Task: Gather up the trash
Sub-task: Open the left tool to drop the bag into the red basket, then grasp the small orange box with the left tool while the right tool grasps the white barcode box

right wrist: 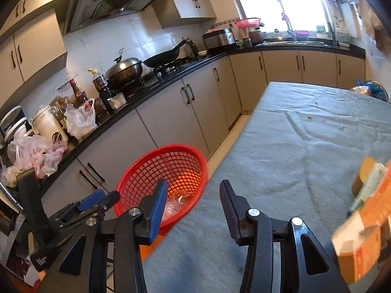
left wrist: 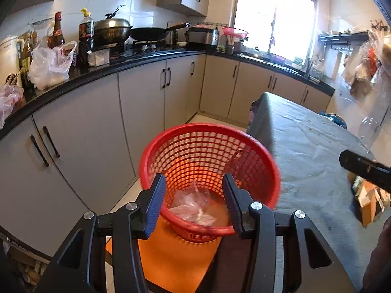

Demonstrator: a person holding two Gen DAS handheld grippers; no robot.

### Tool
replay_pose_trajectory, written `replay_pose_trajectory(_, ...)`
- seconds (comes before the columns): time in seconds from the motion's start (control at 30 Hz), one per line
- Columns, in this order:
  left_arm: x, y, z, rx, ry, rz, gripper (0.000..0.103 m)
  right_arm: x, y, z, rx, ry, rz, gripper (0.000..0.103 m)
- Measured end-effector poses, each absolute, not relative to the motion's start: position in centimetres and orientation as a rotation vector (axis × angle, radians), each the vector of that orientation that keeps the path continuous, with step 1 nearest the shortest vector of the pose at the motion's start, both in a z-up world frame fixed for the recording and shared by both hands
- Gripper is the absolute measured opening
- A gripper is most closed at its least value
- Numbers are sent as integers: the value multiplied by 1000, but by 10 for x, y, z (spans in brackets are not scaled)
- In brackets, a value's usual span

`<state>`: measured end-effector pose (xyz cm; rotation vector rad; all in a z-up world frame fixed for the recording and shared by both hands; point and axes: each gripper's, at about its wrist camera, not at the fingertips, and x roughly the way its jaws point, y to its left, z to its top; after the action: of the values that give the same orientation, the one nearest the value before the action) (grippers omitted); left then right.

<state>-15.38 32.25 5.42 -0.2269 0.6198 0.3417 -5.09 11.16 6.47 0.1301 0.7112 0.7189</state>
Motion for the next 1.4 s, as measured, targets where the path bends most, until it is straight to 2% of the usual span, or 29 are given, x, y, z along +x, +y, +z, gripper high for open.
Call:
replay_pose_trajectory(0.5,-141,241,63,-150,638,216,53,-62,25,60,216,703,650,49)
replay_pose_trajectory(0.93,-120,154,48,-133,720,-3,57,-46,-104,50,270,724,447,49)
replay_pose_trajectory(1.13,-111,113,41,-126,763,-106,58,-27,-124,31,256,803,419,49)
replay_pose_trajectory(1.4,-97,80,37,-161,812,-220,68,-29,-120,25,107,810,388,49)
